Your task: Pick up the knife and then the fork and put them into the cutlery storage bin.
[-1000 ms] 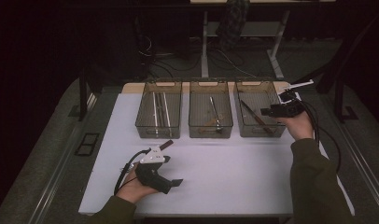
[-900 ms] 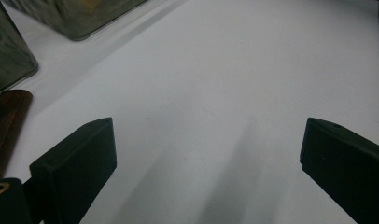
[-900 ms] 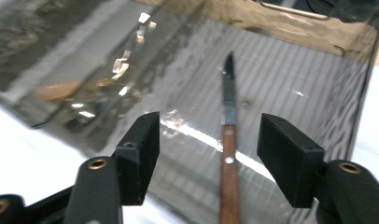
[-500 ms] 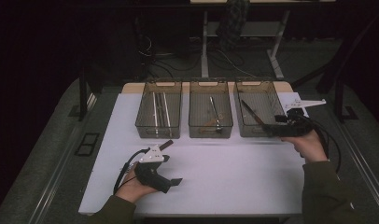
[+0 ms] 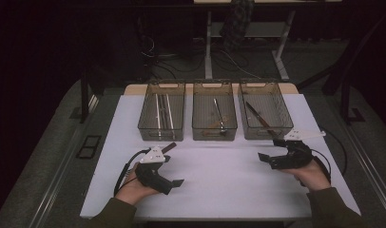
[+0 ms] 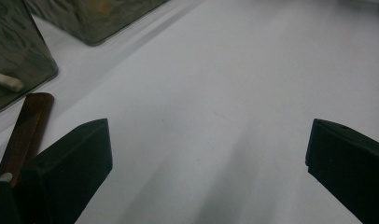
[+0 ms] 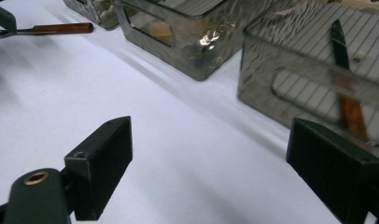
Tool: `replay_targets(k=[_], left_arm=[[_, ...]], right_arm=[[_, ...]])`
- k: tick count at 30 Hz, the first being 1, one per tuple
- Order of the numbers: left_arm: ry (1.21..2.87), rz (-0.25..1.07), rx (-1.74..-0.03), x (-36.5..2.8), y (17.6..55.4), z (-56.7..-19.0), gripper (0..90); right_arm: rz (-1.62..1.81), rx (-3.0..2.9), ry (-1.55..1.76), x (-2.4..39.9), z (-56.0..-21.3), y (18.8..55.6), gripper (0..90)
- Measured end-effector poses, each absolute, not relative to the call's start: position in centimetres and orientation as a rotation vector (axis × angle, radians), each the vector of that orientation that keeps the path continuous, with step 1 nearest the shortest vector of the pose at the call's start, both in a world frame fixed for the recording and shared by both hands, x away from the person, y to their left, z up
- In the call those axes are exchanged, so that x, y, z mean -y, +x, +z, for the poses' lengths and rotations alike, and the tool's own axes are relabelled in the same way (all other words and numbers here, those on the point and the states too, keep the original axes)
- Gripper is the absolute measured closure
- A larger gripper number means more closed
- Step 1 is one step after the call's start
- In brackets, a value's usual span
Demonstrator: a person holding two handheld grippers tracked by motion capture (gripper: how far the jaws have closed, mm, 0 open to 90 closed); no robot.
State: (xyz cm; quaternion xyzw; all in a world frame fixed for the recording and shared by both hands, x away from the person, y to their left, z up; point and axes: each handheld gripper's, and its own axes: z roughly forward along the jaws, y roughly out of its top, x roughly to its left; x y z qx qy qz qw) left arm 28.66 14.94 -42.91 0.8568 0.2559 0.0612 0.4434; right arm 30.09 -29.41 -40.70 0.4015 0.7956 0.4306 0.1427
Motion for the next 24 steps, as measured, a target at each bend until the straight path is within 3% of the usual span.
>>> replay_targets(k=[14,20,24], left_arm=[[2.137,0.240,-0.688,-16.1,30.8,-41.6,1.8],[2.168,0.273,-0.762,-17.7,32.6,-41.3,20.0],[2.198,0.246,-0.791,-19.4,33.7,-41.7,38.9]], right_arm=[[1.268,-2.303,1.148,29.5,-44.1,26.4,11.6],[1.244,-2.343,1.137,29.4,-44.4,26.2,11.6],[1.240,-2.356,1.127,29.3,-44.5,26.2,11.6]])
